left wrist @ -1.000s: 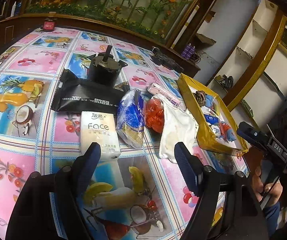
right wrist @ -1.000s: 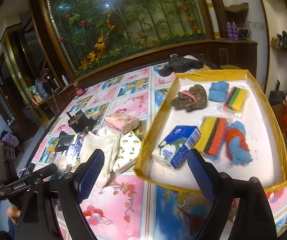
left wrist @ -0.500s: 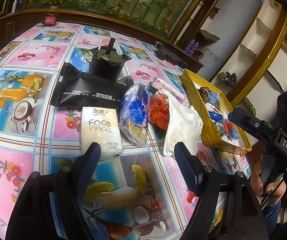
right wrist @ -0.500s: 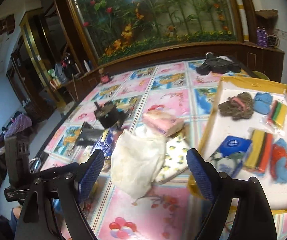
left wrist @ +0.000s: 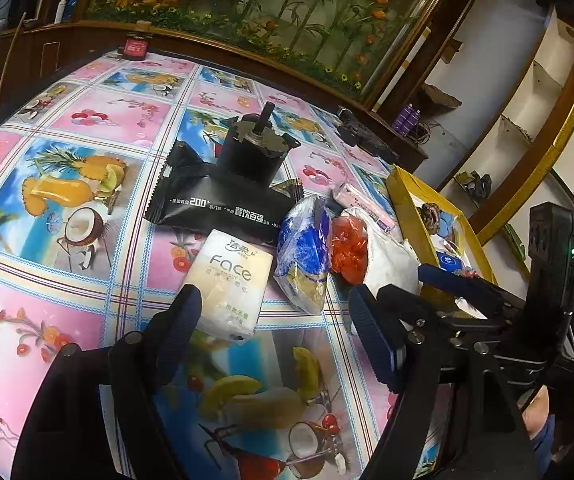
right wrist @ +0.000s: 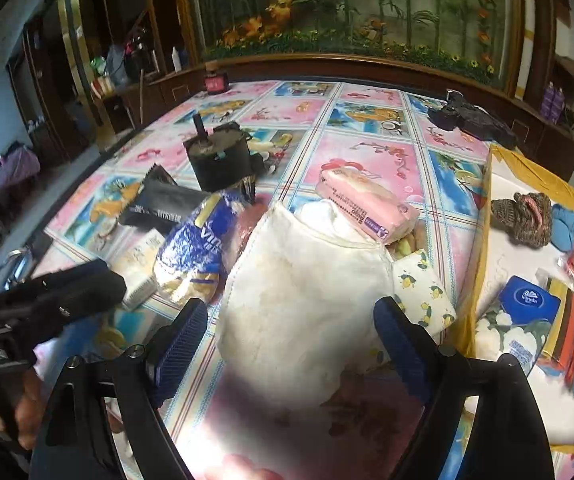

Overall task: Organize soft objects
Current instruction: 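Grasp the white Face tissue pack with the left gripper while the right grasps the white cloth, then carry the Face pack and white cloth into the tray and open both grippers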

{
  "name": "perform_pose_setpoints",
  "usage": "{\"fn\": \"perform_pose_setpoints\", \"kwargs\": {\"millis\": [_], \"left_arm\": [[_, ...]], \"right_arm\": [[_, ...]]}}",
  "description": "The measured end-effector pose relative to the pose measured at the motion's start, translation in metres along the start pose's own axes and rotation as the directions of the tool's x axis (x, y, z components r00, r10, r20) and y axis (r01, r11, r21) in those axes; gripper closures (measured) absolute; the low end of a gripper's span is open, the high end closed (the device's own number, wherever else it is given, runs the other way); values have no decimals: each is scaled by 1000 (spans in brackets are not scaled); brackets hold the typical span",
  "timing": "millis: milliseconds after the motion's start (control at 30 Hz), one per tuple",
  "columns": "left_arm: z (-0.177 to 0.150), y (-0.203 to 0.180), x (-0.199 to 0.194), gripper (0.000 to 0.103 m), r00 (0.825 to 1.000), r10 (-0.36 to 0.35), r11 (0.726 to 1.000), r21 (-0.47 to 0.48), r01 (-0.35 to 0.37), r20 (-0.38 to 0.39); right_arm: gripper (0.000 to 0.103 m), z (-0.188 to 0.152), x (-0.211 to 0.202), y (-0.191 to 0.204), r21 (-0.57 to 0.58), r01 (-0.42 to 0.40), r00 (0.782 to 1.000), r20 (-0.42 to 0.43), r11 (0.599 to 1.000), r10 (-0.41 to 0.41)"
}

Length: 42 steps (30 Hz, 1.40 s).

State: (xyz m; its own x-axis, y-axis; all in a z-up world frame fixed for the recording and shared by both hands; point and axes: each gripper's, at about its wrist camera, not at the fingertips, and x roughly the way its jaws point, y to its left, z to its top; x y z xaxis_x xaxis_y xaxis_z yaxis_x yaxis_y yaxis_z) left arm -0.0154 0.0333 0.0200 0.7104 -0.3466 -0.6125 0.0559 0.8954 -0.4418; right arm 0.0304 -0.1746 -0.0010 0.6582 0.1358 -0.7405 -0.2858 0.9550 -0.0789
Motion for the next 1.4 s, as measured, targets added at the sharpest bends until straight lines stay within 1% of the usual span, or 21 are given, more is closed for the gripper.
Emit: {"fn": "perform_pose_setpoints", "kwargs": {"millis": [33,67,100,167,233,333,433,533,600,667,833,933,1000,1067,1100,1133,1167,1200,1233,1267,1400], "left_arm": [[0,1,0,27,1000,-3,1000,-3,3,-2],[0,2,1,27,1000,-7,1000,-8,6,-6],[0,3,1,27,1000,-7,1000,-13,7,-9],[1,5,1,27,1000,-8,1000,-21,8,-7],[2,7,0,27,1000,-10,999,-30,10,-3],[1,7,1,27,1000,-14,999,-34,14,-7],[1,6,-1,27,1000,-15,999,-30,15,-1],[-1,4,-3,27,1000,-5,1000,-12,5,-9],[-3,3,-2,27,999,18,1000,13,-18,-34],[-5,3,-2,27,999,23,999,25,-22,-49],[-3,7,4,27,993,95,995,33,-93,-64],[2,4,16,27,981,163,984,92,-154,-103],[5,0,25,27,971,205,973,132,-189,-119],[7,-4,36,27,963,232,962,180,-206,-135],[7,-8,40,27,961,245,954,210,-216,-126],[6,-11,44,27,956,268,942,241,-234,-120],[4,-16,49,27,947,302,923,281,-262,-107],[2,-19,52,28,943,320,912,301,-279,-95],[2,-20,52,47,941,327,908,305,-287,-89],[3,-18,49,58,946,313,915,291,-279,-79],[6,-9,40,59,963,258,943,236,-235,-71]], "right_arm": [[60,-1,6,6,-28,22,1000,-20,999,-23],[79,-1,9,11,-53,62,998,-21,997,-63],[91,-2,10,12,-57,69,997,-21,996,-70],[92,-4,7,9,-18,11,1000,-16,1000,-11],[92,-8,-3,-1,38,-60,998,7,997,60],[92,-13,-22,-13,90,-171,984,74,981,164],[92,-22,-32,-19,106,-198,976,113,974,186],[92,-32,-33,-24,123,-205,975,114,971,192],[92,-37,-35,-29,141,-243,967,115,960,228],[92,-43,-37,-33,158,-291,954,121,944,274],[92,-53,-36,-40,150,-307,950,103,940,294],[92,-52,-33,-40,159,-316,947,110,935,302],[92,-52,-32,-42,167,-325,944,114,931,309],[92,-52,-31,-43,177,-330,943,118,927,313],[92,-53,-30,-43,182,-332,942,119,925,315],[92,-53,-29,-44,187,-335,941,119,924,317],[92,-54,-29,-44,190,-334,941,119,923,316],[92,-55,-28,-44,192,-334,941,119,923,316],[92,-55,-28,-45,196,-335,941,120,922,316],[92,-56,-29,-45,200,-336,941,124,921,316],[92,-57,-29,-46,207,-338,940,129,918,316]]}}
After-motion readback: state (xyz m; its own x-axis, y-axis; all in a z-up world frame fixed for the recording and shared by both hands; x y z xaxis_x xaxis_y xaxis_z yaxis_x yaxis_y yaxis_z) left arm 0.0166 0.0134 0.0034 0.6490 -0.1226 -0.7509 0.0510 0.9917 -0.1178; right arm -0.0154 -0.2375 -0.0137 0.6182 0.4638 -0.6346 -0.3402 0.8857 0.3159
